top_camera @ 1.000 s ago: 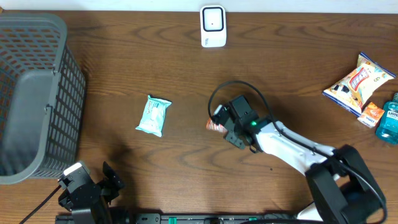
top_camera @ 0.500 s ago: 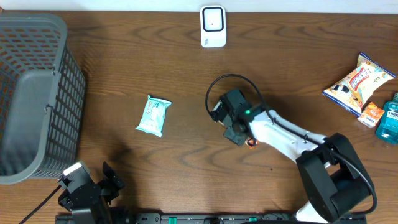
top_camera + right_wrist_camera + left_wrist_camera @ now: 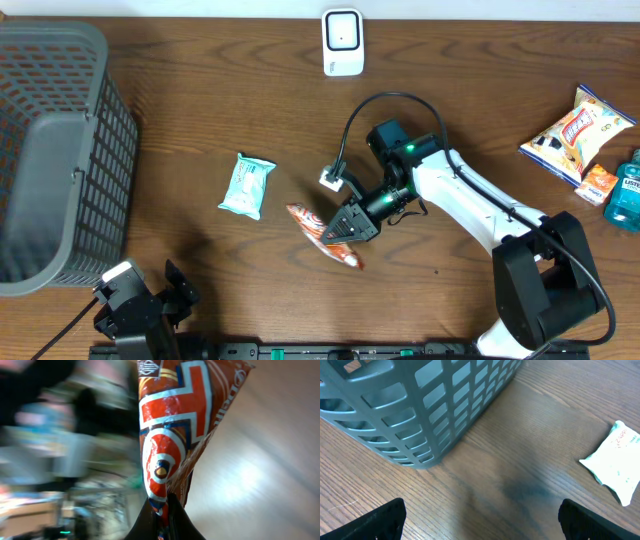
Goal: Scan the item barcode
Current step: 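Lift the TOP bar and carry it up to the scanner, then carry the TOP bar to the right edge and release it, then move the right gripper to the teal wipes packet and grasp it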
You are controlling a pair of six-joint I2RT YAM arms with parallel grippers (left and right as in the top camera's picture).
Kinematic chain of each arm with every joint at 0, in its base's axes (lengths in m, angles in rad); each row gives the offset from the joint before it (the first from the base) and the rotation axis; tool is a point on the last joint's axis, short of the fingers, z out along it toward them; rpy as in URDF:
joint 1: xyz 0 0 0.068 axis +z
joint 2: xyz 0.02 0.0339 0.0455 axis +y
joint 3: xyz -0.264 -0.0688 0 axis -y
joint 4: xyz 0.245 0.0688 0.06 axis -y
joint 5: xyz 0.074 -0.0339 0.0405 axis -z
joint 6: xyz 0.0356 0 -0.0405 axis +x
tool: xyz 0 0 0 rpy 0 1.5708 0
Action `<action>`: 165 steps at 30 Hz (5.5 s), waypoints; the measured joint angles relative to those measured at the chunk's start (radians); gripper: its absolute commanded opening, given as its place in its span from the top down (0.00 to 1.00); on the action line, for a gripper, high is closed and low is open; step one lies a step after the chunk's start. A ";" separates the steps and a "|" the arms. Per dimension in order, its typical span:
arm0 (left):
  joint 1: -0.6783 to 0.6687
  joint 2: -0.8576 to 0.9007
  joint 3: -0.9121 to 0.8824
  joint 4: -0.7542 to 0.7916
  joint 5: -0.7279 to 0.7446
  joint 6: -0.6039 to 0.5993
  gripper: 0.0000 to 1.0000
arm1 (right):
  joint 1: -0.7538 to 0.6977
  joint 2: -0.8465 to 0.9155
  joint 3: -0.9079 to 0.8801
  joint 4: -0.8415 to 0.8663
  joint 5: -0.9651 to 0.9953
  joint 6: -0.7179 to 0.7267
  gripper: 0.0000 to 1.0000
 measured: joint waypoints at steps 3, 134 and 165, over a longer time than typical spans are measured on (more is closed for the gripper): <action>0.000 0.000 0.000 0.000 0.000 0.000 0.03 | 0.003 0.000 0.000 0.001 -0.151 -0.036 0.99; 0.000 0.000 0.000 0.000 0.000 0.000 0.03 | -0.220 0.385 1.116 -0.256 1.124 1.009 0.01; 0.000 0.000 0.000 0.000 0.000 0.000 0.03 | 0.438 0.670 1.106 -0.148 1.232 1.127 0.27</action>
